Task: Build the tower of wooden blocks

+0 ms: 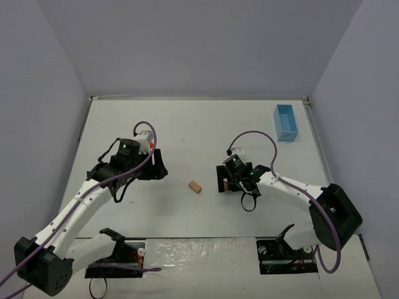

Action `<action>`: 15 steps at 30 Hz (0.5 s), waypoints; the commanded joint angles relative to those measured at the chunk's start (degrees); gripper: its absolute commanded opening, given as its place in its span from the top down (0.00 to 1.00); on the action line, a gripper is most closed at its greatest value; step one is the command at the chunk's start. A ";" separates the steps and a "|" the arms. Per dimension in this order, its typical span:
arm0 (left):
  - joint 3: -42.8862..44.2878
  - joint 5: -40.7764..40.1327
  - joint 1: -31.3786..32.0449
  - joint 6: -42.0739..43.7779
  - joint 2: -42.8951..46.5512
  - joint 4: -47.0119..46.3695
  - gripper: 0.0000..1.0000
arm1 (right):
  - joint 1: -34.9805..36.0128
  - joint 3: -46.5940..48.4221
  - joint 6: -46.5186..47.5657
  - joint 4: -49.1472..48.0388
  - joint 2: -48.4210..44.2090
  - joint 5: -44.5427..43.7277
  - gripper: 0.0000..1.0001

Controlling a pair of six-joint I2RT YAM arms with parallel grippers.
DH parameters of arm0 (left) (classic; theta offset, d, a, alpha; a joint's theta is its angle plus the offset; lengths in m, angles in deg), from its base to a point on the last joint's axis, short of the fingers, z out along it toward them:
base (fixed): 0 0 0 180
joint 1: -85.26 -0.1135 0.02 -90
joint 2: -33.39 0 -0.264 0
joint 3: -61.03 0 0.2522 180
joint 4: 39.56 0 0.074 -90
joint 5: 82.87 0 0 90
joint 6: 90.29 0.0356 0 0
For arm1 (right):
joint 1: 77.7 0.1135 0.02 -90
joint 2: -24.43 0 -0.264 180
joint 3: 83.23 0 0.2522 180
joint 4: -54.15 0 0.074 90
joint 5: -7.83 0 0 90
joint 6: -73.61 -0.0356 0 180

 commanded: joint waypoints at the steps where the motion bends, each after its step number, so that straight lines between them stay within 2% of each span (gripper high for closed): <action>1: -1.32 2.21 -0.30 -2.06 2.35 -1.04 0.44 | 0.82 0.82 -0.87 -4.43 1.85 -3.74 0.14; 9: -1.72 4.55 -0.30 -2.35 1.85 -1.03 0.44 | 1.41 -1.10 1.79 -10.93 4.49 -2.96 0.24; 14: -1.21 5.14 -0.30 -2.40 1.65 -0.87 0.44 | 1.50 -1.37 3.07 -12.27 6.16 -1.95 0.34; 15: -0.91 5.59 -0.30 -2.61 1.42 -0.86 0.44 | 1.57 -1.54 3.02 -12.49 6.12 -1.78 0.39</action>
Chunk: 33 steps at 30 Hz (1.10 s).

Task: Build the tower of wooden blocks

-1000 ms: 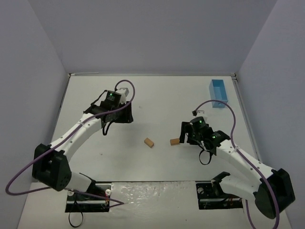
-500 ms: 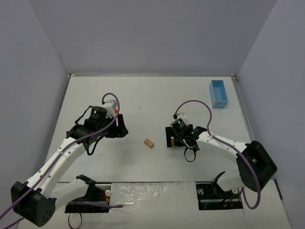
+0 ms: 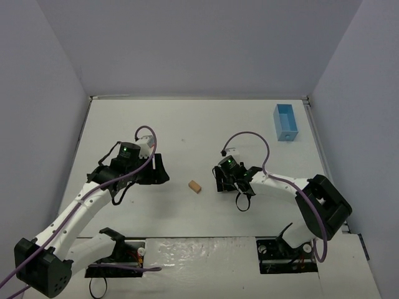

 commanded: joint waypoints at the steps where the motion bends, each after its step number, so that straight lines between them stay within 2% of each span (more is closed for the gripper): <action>1: 2.29 2.18 -0.30 -1.25 -0.16 -1.42 0.44 | 0.67 -0.47 1.18 -3.60 0.01 -0.55 0.45; 4: 3.61 3.74 -0.30 -1.46 -0.94 -1.24 0.45 | 1.09 -0.91 1.86 -4.06 -0.92 -0.19 0.59; 8: 6.35 8.62 -0.28 -4.40 -2.41 -1.11 0.45 | 2.44 -1.86 5.22 -6.67 -4.90 3.26 0.89; 10: 8.21 11.32 -0.21 -6.06 -3.12 -1.32 0.46 | 3.45 -2.50 7.36 -8.46 -9.48 6.04 0.95; 17: 13.78 17.89 1.23 -9.72 -6.04 -1.83 0.44 | 8.45 -2.90 15.81 -14.02 -20.89 15.08 0.94; 23: 17.55 17.97 5.53 -12.95 -10.05 -3.36 0.41 | 11.01 1.84 19.65 -14.24 -21.00 23.06 0.91; 33: 15.93 16.42 11.45 -17.86 -12.57 -5.91 0.40 | 13.52 5.98 22.45 -14.33 -23.81 23.90 0.91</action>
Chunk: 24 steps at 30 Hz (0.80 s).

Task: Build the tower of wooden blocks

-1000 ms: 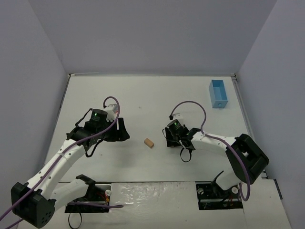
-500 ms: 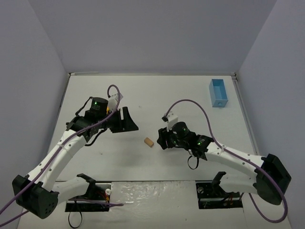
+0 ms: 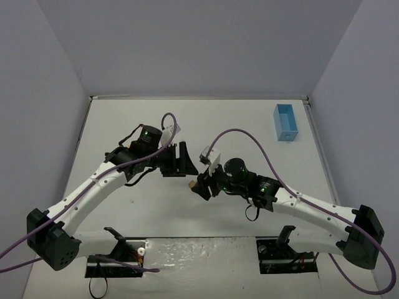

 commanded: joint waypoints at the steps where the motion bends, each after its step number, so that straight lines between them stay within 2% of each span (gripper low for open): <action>1: -0.14 0.75 2.24 -3.96 0.32 -6.02 0.40 | 0.57 3.92 2.43 -4.16 -2.75 1.84 0.91; 13: -1.01 1.85 4.66 -6.22 -1.65 -9.35 0.42 | 0.86 5.73 3.96 -4.17 -3.88 0.39 0.89; 15: -1.01 1.74 4.59 -6.13 -1.64 -9.34 0.49 | 0.77 5.72 3.96 -4.17 -3.79 0.04 0.87; 17: -1.18 1.38 4.67 -6.11 -1.59 -9.26 0.60 | 0.83 5.56 3.96 -4.25 -3.71 -0.30 0.87; 21: -1.27 0.26 4.59 -5.81 -0.99 -9.19 0.94 | 0.84 5.23 3.95 -4.17 -3.54 -0.53 0.85; 22: -1.34 0.04 4.65 -5.57 -0.87 -8.96 0.99 | 0.79 5.06 4.03 -4.16 -3.53 -0.91 0.84; 24: -1.08 -0.55 4.67 -4.90 -0.62 -7.66 1.00 | 0.84 4.89 4.05 -4.16 -3.24 -1.28 0.81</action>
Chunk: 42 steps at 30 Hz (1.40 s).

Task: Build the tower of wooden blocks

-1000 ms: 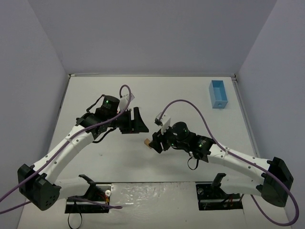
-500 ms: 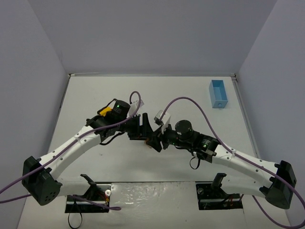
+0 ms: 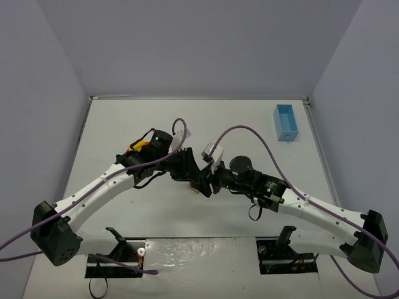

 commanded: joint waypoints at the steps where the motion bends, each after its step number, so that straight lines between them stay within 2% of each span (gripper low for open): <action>1: 1.51 -2.76 -0.22 1.87 1.91 0.09 1.00 | 0.34 1.89 0.71 -4.48 -0.21 -1.70 0.75; 2: 1.55 -2.97 -0.22 2.26 2.07 0.55 1.00 | 0.33 1.83 0.64 -4.46 -0.06 -1.80 0.73; 5: 3.09 -7.08 -0.31 4.93 2.80 5.23 1.00 | 0.41 1.51 -0.13 -4.47 0.67 -3.43 0.41; 8: 4.74 -12.41 -0.51 8.75 3.10 9.87 1.00 | 0.40 0.80 -1.28 -3.63 0.83 -5.76 0.19; 12: 5.92 -21.35 -1.62 12.28 3.25 15.00 1.00 | 0.33 -0.43 -3.04 -1.66 -0.10 -9.15 0.08; 19: 0.80 -37.31 -2.51 13.84 1.25 13.33 1.00 | 0.15 -2.87 -8.07 3.66 -2.93 -18.53 0.05; 23: -5.51 -41.62 -2.80 12.99 -0.93 5.73 1.00 | 0.03 -5.02 -10.77 4.91 -4.32 -21.06 0.05; 27: -7.56 -42.34 -5.47 12.36 -1.76 2.03 1.00 | 0.06 -6.63 -12.14 5.67 -5.49 -21.22 0.05; 33: -3.31 -42.50 -15.16 15.69 -2.16 3.48 1.00 | -0.03 -9.21 -13.47 6.41 -8.04 -21.19 0.05; 39: 4.99 -42.41 -22.12 20.98 -5.48 7.05 0.99 | -0.03 -10.35 -14.06 6.88 -9.30 -20.98 0.05; 42: 6.99 -41.34 -23.49 21.41 -6.82 7.22 0.99 | -0.09 -10.76 -14.15 7.20 -9.51 -21.07 0.05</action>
